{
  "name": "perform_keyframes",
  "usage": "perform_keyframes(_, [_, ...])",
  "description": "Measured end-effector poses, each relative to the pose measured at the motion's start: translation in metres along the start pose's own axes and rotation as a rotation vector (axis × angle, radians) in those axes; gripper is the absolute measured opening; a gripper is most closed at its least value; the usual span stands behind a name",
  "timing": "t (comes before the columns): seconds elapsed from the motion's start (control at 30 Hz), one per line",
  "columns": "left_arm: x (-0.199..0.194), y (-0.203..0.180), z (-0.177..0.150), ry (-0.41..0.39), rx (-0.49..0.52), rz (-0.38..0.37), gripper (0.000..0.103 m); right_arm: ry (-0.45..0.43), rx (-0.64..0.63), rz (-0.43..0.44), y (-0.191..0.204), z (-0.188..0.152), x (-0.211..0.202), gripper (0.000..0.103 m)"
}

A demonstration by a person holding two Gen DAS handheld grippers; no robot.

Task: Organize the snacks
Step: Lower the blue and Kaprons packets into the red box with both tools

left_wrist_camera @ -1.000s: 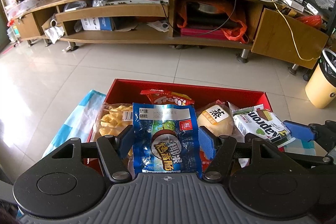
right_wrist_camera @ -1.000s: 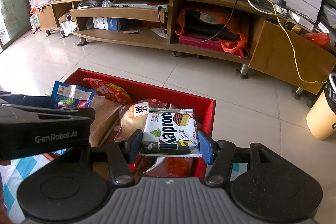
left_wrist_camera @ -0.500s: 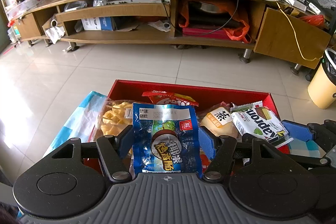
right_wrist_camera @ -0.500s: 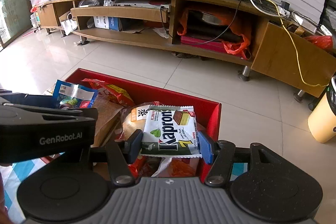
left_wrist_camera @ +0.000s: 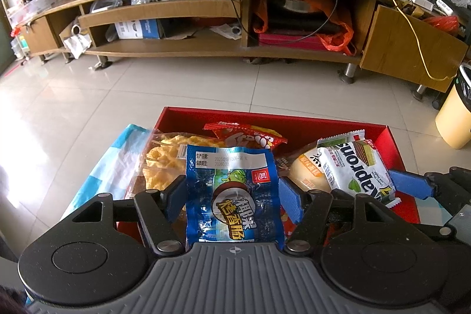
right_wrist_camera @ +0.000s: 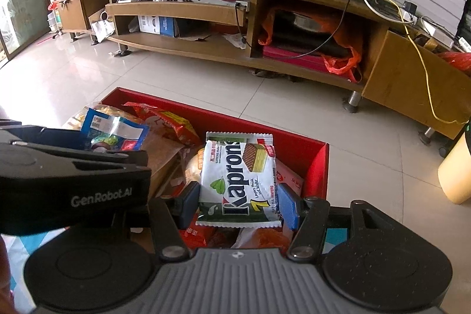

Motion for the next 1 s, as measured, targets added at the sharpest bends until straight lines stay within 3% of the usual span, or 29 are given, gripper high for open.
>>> perform_keyframes(1.0, [0.01,-0.002,-0.008,0.009,0.064,0.037,0.077,0.037,-0.044,-0.021,0.004,-0.008,0.01,0.058])
Point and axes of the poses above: each gripper's, at about its wrist camera, not at the fingertips, and x roughly the way its jaws point, y to its left, z to its top, the point moved 5 cm from there along x, roughly the way its jaws point, and after that the axes turned 7 degrees about -y, right-handed, at the moved point
